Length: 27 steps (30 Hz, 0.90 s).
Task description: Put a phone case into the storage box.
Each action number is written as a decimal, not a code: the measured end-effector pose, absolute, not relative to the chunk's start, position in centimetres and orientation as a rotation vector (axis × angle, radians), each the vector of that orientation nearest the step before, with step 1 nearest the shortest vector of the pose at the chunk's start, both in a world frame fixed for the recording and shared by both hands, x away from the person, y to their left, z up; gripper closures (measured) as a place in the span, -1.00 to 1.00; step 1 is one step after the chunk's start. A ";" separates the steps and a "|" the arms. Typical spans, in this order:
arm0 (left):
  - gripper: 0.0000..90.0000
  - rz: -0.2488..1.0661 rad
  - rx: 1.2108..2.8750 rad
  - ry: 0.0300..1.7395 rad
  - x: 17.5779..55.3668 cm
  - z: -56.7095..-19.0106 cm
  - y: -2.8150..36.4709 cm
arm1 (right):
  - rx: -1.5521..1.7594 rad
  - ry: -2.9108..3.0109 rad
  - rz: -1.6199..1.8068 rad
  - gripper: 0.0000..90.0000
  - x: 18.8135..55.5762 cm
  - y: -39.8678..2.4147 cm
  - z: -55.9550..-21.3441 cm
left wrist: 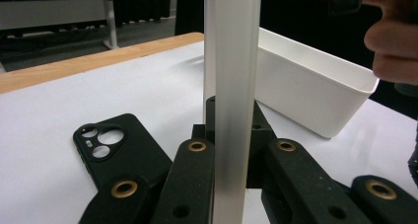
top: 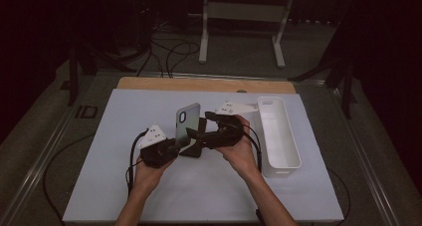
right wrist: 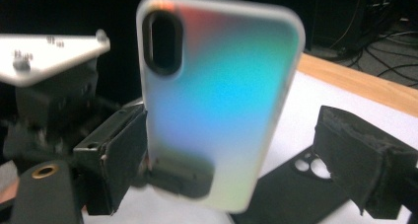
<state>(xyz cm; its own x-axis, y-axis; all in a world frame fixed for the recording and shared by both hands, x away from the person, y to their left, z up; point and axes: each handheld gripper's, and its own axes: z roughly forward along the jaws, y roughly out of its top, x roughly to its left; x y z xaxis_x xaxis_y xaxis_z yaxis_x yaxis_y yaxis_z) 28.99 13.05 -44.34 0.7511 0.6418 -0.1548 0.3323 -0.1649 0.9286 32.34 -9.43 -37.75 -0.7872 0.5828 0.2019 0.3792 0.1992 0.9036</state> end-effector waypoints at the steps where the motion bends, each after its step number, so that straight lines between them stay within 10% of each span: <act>1: 0.90 0.328 1.774 0.767 28.9 -44.4 12.9 | 0.936 2.274 1.639 -0.71 32.4 -9.3 -37.6; 27: 0.89 0.327 1.780 0.783 28.5 -45.1 11.3 | 1.037 2.215 1.616 -0.67 32.7 -7.6 -37.6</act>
